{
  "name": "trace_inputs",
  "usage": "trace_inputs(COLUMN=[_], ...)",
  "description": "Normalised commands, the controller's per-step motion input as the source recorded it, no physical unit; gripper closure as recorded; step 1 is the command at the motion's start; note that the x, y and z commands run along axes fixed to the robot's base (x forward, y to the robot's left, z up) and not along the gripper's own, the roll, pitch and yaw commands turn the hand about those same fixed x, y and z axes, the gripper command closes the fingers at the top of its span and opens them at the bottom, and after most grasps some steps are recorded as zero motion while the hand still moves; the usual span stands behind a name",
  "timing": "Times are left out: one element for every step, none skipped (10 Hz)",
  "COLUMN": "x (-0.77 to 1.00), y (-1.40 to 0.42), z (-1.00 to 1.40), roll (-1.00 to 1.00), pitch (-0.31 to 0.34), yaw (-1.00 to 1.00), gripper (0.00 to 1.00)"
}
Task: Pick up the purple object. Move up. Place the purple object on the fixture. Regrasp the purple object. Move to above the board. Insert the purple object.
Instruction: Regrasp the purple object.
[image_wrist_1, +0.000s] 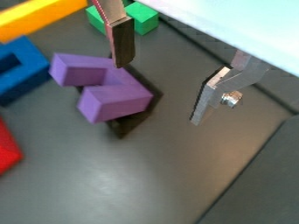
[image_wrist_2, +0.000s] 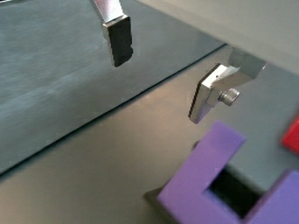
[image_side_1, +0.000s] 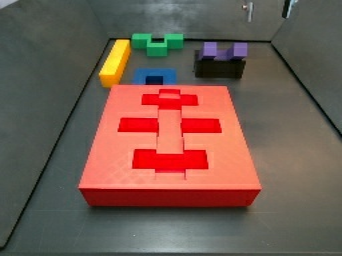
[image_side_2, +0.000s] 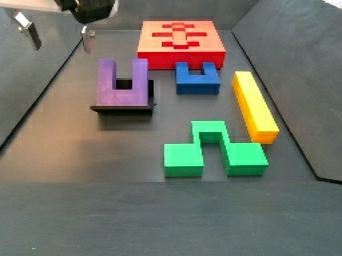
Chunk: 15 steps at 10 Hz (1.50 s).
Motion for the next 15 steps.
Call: trace_inputs(x=[0.5, 0.45, 0.48, 0.62, 0.58, 0.19, -0.07, -0.13, -0.21, -0.28, -0.31, -0.23, -0.01, 0.19, 0.27], y=[0.01, 0.03, 0.12, 0.07, 0.01, 0.0, -0.03, -0.1, -0.14, -0.12, -0.11, -0.15, -0.33, -0.57, -0.62], z=[-0.24, -0.18, 0.0, 0.0, -0.06, -0.1, -0.13, 0.0, 0.0, 0.0, 0.0, 0.0, -0.15, -0.1, -0.03], roll=[0.97, 0.97, 0.97, 1.0, 1.0, 0.86, 0.97, 1.0, 1.0, 1.0, 1.0, 1.0, 0.88, 0.61, 0.6], pitch=[0.009, 0.049, 0.14, 0.194, 0.106, 0.131, 0.217, 0.369, 0.474, 0.517, 0.546, 0.537, 0.431, 0.243, 0.194], yaw=[0.3, 0.32, 0.33, 0.31, 0.3, 0.25, 0.13, 0.25, 0.33, 0.35, 0.36, 0.35, 0.29, 0.14, 0.06], gripper=[0.0, 0.0, 0.0, 0.0, 0.0, 0.0, 0.0, 0.0, 0.0, 0.0, 0.0, 0.0, 0.0, 0.0, 0.0])
